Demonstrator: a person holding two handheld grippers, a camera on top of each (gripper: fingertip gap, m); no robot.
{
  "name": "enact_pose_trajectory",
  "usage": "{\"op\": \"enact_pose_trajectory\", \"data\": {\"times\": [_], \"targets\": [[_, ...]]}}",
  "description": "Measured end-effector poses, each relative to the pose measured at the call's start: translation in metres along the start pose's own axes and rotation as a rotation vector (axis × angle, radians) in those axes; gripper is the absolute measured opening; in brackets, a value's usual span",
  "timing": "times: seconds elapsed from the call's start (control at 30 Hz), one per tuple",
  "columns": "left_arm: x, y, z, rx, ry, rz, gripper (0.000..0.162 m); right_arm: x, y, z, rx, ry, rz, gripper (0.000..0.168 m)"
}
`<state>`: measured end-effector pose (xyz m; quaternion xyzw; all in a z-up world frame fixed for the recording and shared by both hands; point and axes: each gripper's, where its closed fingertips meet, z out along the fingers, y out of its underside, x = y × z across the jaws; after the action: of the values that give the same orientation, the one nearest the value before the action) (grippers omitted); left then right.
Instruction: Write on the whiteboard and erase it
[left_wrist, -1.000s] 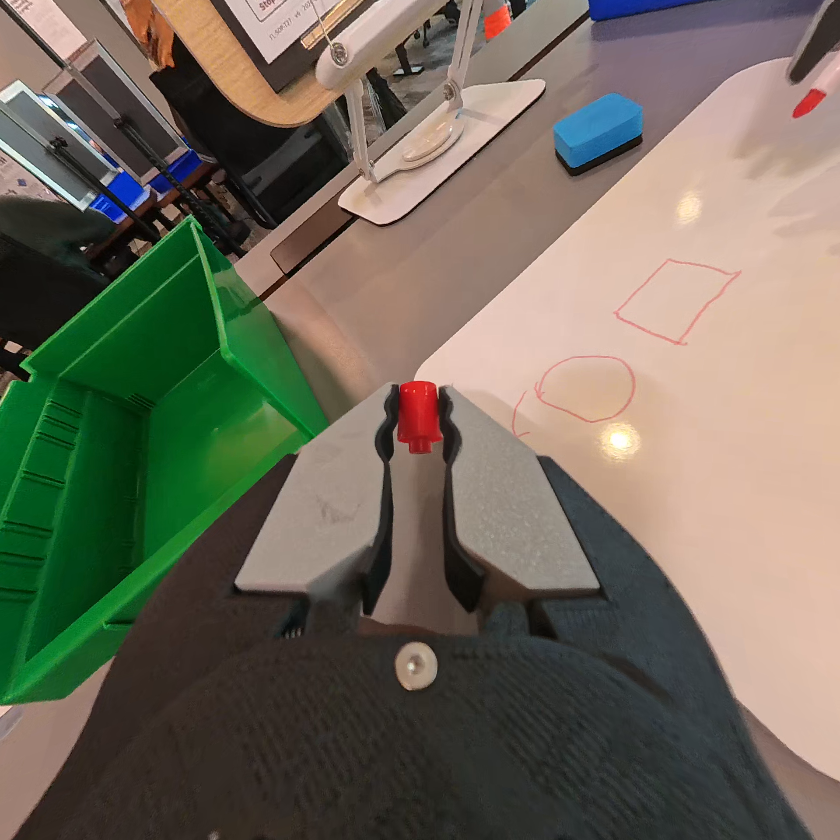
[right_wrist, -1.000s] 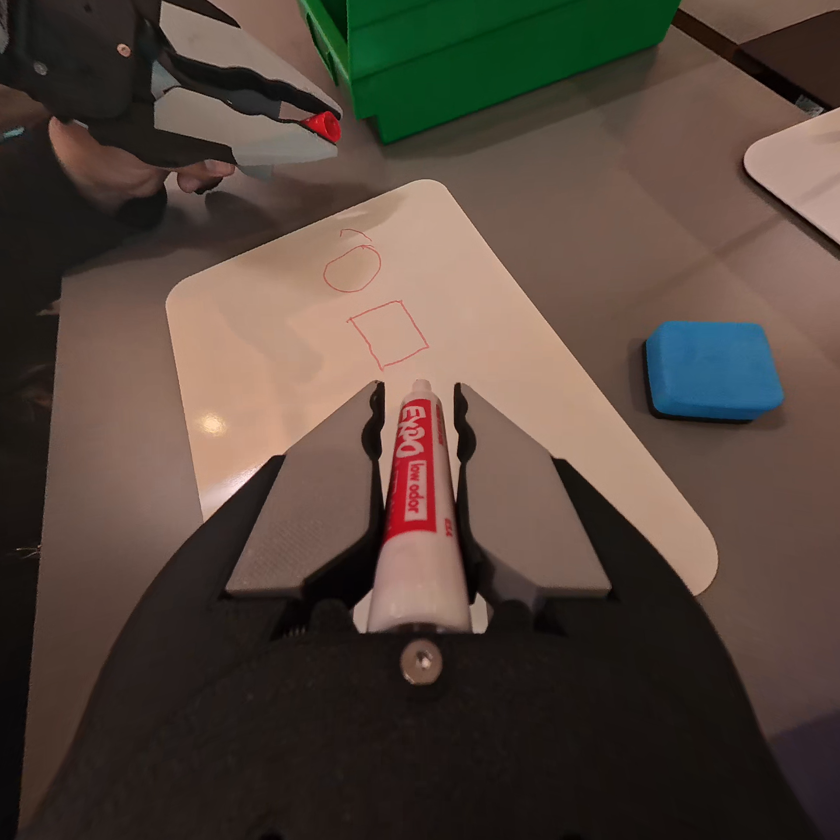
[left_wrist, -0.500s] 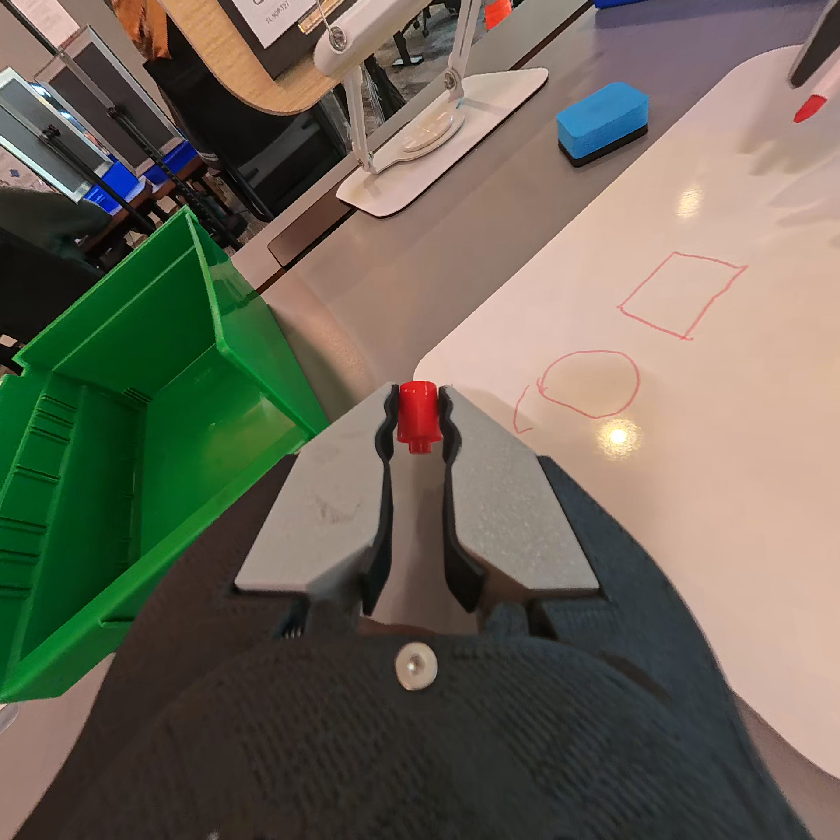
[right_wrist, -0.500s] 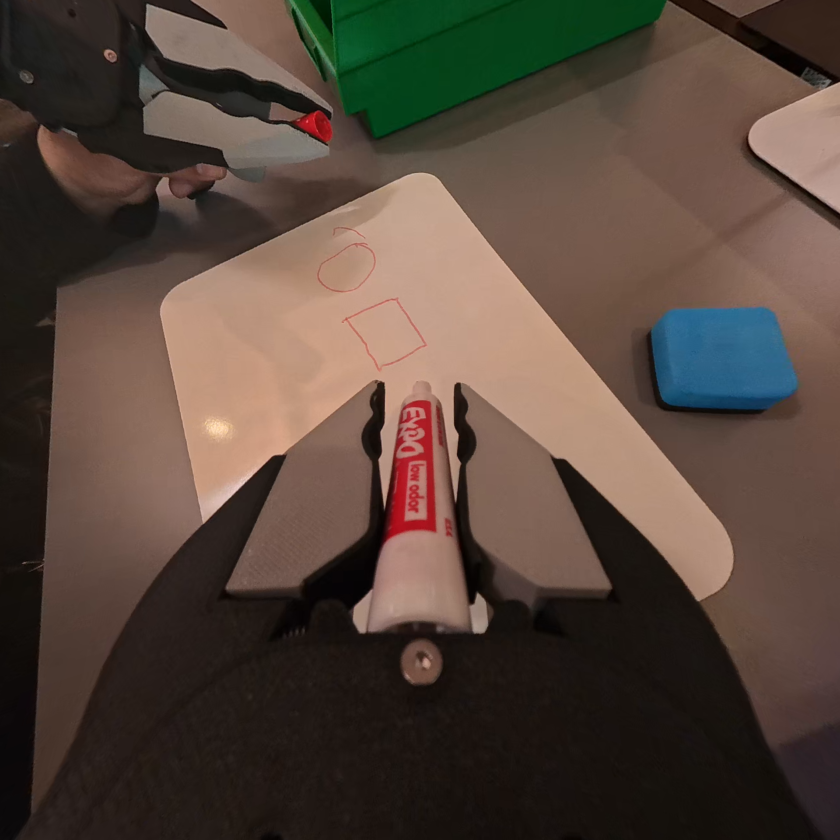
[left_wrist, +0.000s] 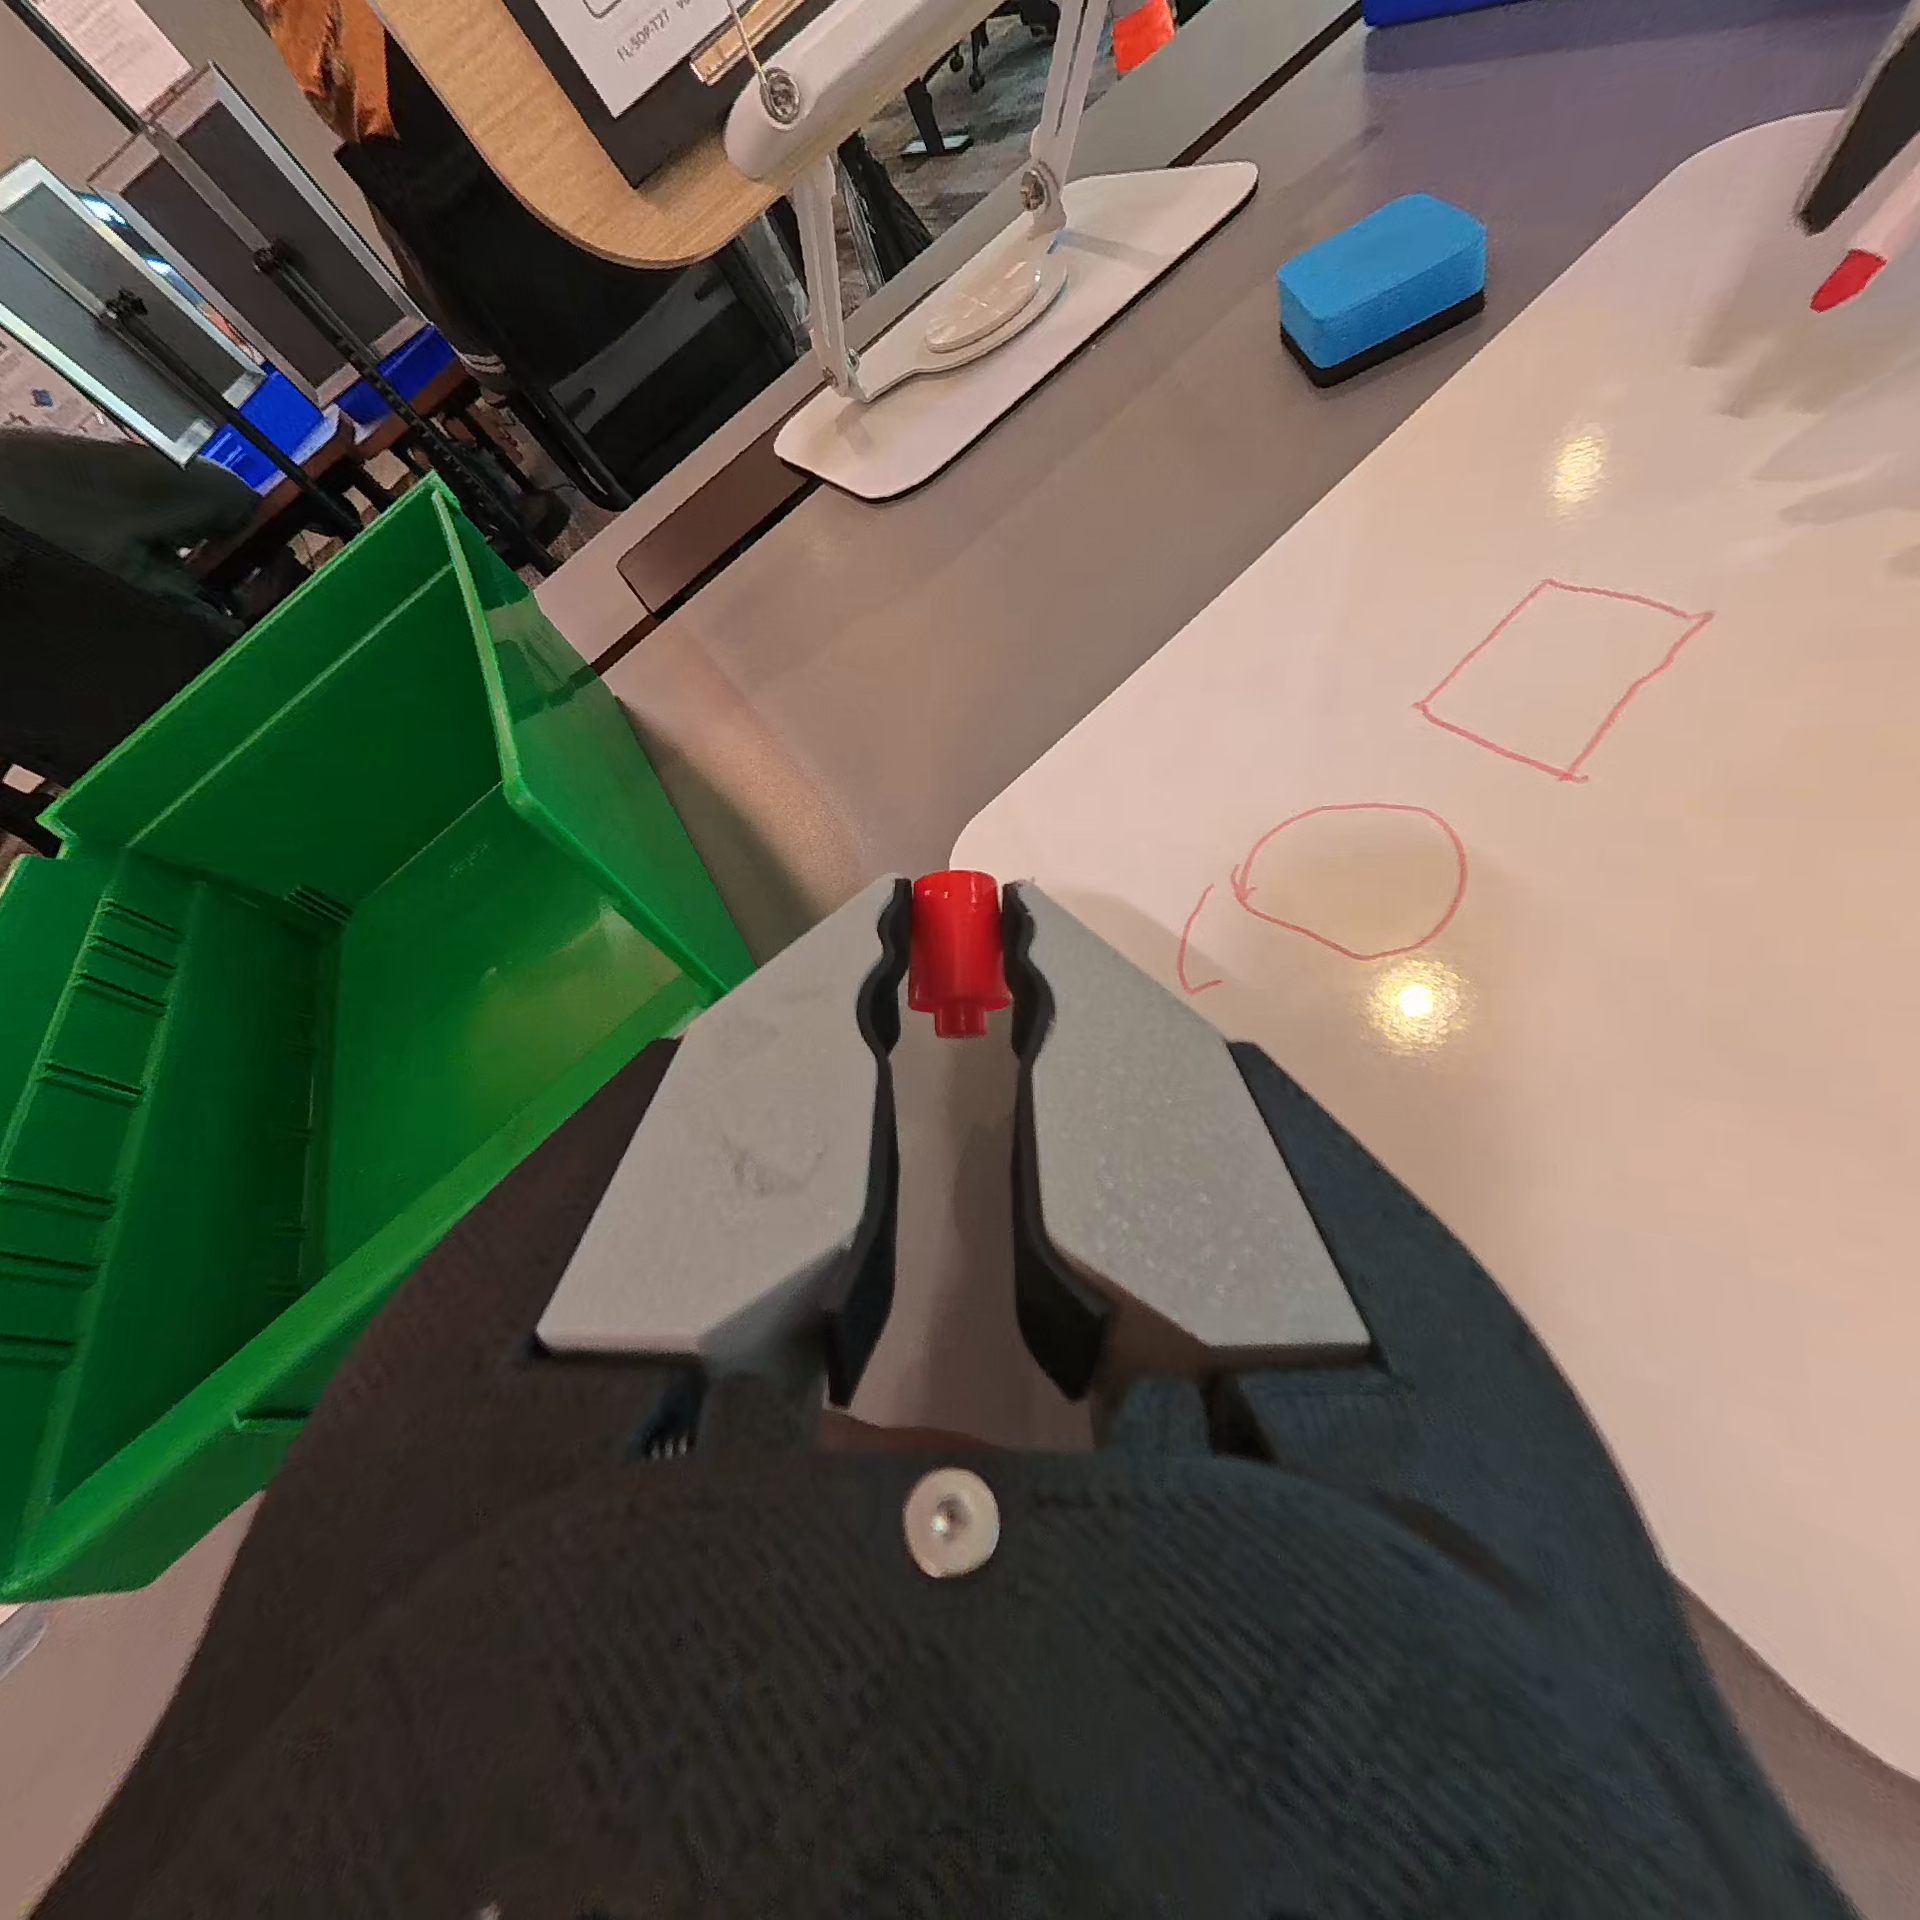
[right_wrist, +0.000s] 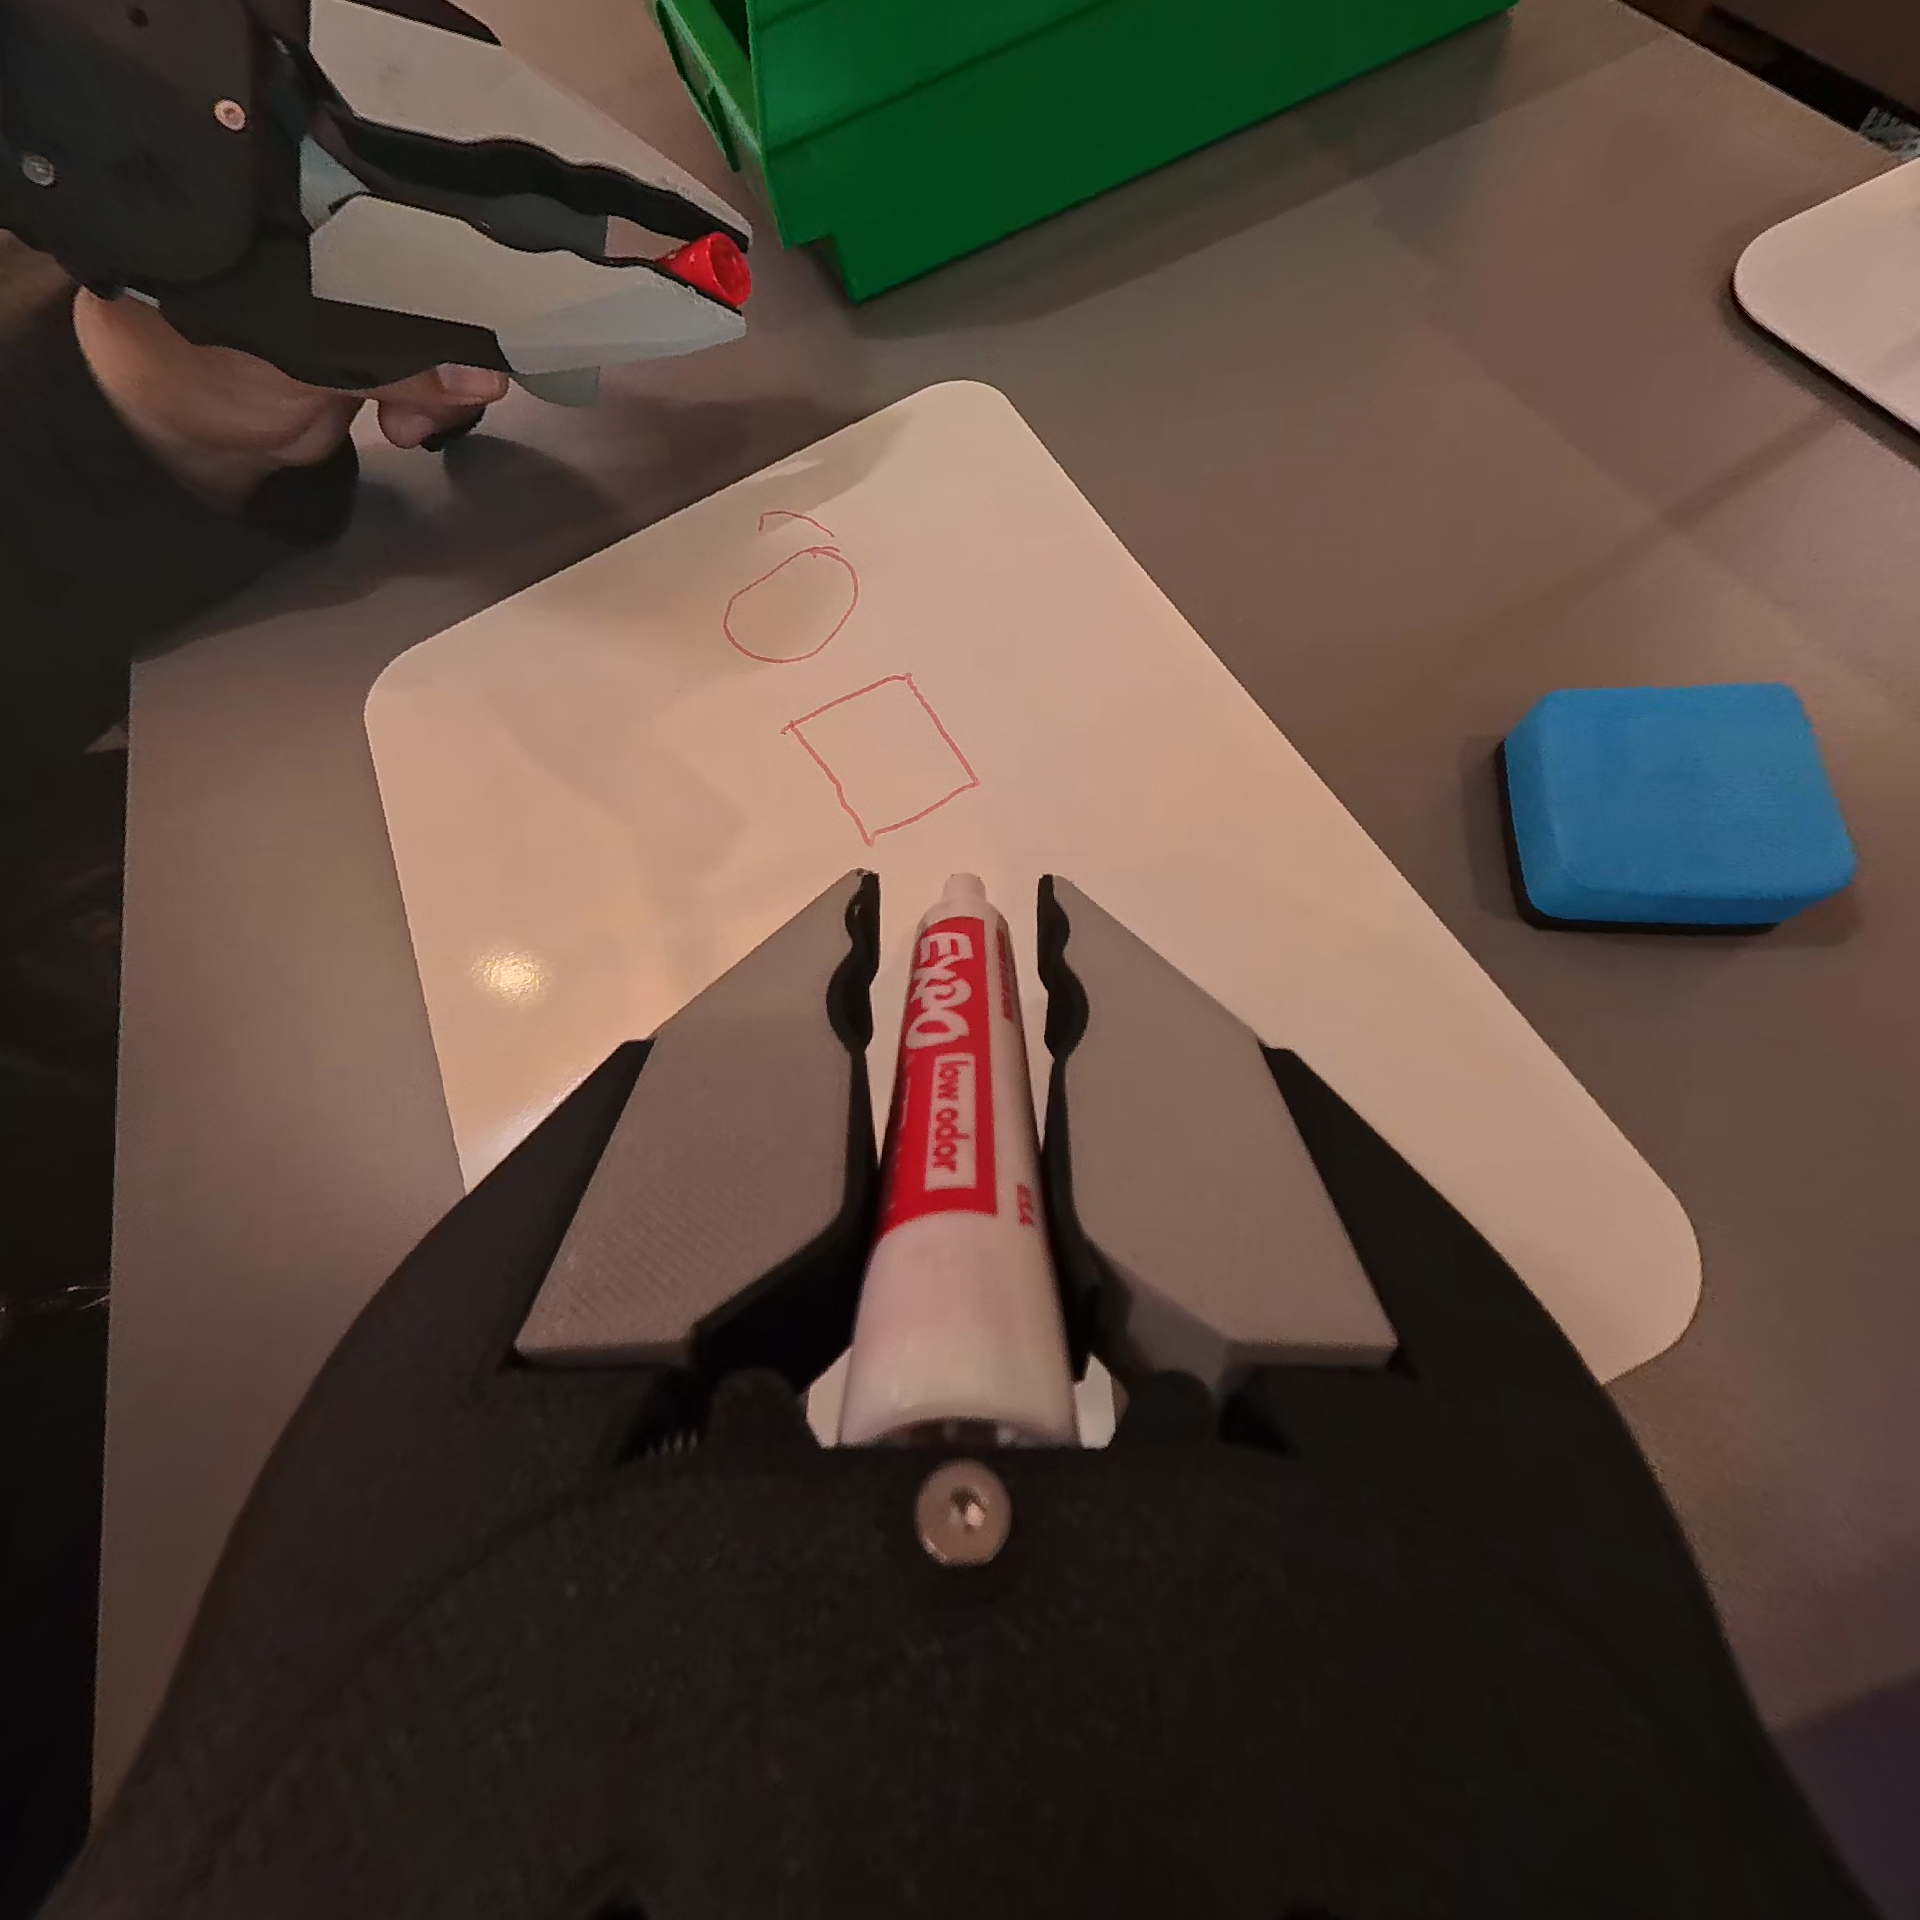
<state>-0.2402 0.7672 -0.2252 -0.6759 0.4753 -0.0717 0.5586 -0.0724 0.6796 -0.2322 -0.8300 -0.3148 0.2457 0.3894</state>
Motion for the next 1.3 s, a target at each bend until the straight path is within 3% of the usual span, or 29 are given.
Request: {"op": "enact_pose_trajectory", "data": {"times": [0.7, 1.3], "targets": [[-0.001, -0.001, -0.001, 0.002, -0.001, 0.0, 0.015, -0.01, 0.007, 0.026, -0.078, -0.046, -0.013, 0.029], [0.001, 0.002, 0.001, -0.011, 0.001, 0.006, 0.016, -0.01, 0.003, 0.025, -0.058, -0.027, -0.004, 0.028]]}}
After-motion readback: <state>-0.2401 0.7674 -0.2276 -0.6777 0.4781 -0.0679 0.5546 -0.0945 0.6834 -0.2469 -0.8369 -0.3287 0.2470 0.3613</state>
